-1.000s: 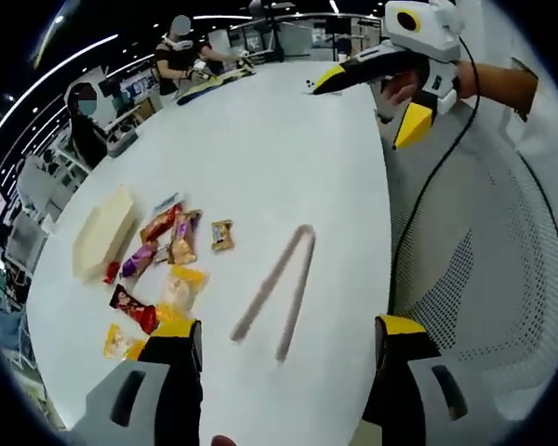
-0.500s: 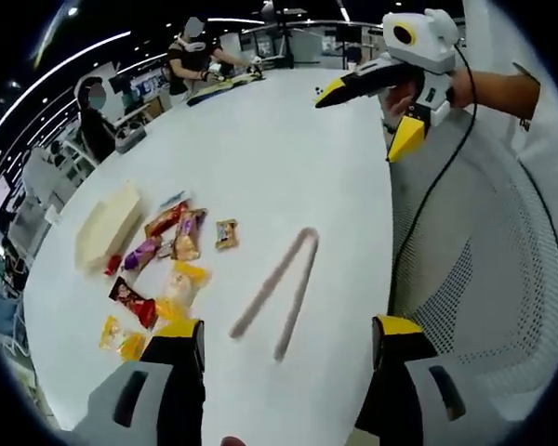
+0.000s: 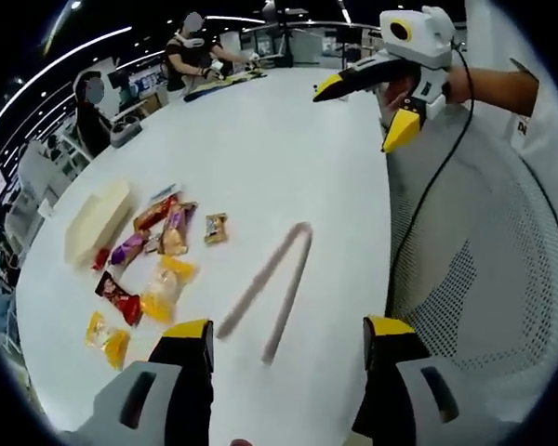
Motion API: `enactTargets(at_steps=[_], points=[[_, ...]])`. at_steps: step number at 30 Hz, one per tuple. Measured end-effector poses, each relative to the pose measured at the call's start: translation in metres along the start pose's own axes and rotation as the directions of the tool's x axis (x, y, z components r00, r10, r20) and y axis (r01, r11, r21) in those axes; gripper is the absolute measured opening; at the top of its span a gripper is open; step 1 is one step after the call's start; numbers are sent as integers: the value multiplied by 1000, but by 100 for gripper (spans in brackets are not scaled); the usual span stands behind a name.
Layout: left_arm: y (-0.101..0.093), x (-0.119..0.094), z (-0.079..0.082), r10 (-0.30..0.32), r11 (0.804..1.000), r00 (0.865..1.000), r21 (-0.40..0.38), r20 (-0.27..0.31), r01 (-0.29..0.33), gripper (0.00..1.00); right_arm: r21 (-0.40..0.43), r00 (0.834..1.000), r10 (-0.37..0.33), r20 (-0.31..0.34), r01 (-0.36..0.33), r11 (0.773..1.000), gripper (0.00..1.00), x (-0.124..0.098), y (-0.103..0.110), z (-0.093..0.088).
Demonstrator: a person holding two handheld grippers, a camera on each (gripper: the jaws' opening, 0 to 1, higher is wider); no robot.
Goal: Place the target food into the container with the food tongs after gripping and lifting it, then release it inside without dropping or visibly crushing the food.
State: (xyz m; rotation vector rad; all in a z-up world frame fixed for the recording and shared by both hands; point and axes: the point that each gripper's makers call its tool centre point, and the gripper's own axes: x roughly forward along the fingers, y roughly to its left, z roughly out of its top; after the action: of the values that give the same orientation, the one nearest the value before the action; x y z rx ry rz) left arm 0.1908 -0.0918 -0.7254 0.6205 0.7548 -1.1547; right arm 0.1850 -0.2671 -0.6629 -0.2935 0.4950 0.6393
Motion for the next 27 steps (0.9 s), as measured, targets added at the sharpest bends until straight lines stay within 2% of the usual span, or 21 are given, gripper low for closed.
enactTargets(at_steps=[3,7,27], points=[[0,3,-4,-1,1000,1000,15,-26,1,61,3,1000,-2,-3,2,1000,75,0,0,-1],[1,3,-2,0,1000,1000,3,-18,0,59,7,1000,-4,-2,4,1000,75,1,-1,-2],[8,12,-7,-16,1000,999,10,-50,17,48,-1,1000,-16,-6,16,1000,75,-1,-3,-6]])
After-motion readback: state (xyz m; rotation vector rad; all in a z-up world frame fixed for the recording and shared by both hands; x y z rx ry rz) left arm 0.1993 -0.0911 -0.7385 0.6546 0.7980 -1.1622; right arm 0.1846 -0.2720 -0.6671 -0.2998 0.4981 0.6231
